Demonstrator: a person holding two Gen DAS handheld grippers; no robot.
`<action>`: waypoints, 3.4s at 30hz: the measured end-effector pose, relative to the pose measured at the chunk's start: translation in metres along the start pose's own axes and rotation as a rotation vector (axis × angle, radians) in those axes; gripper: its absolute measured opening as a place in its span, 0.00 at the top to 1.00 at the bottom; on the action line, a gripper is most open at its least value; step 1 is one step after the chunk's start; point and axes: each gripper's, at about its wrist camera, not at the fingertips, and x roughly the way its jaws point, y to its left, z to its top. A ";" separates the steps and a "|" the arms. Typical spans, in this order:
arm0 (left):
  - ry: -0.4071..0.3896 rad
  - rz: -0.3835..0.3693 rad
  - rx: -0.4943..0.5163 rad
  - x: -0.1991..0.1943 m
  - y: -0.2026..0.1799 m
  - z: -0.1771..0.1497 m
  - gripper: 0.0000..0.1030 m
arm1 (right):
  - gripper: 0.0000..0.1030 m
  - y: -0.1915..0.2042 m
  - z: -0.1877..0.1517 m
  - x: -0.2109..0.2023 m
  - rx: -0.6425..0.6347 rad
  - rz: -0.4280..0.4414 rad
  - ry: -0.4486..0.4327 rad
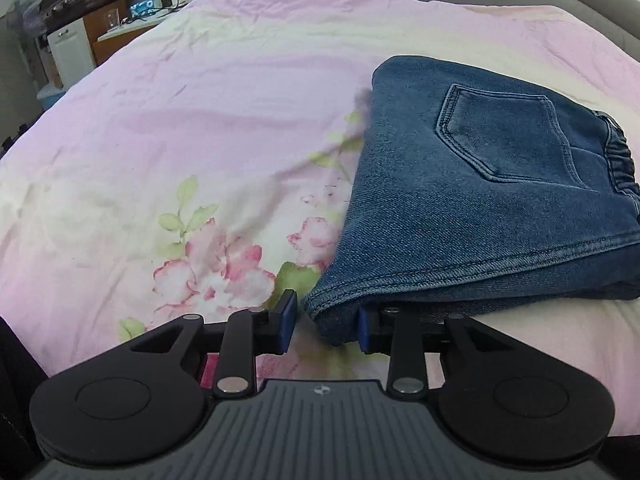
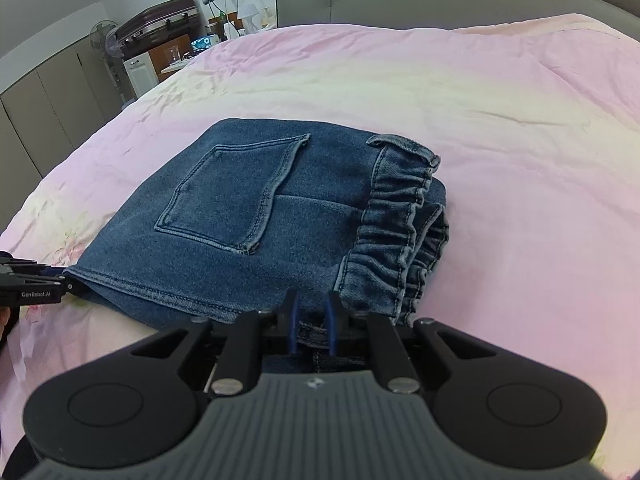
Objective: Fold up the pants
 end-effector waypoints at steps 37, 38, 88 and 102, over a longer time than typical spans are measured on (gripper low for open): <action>-0.474 0.071 0.105 -0.237 -0.179 -0.046 0.10 | 0.17 0.077 -0.110 -0.278 -0.049 -0.195 -0.450; -0.453 0.074 0.099 -0.234 -0.180 -0.048 0.10 | 0.16 0.076 -0.116 -0.278 -0.045 -0.203 -0.452; -0.277 0.062 0.119 -0.205 -0.202 -0.085 0.10 | 0.13 0.056 -0.149 -0.256 0.020 -0.181 -0.347; -0.290 0.063 0.122 -0.207 -0.203 -0.086 0.10 | 0.13 0.058 -0.149 -0.255 0.017 -0.181 -0.349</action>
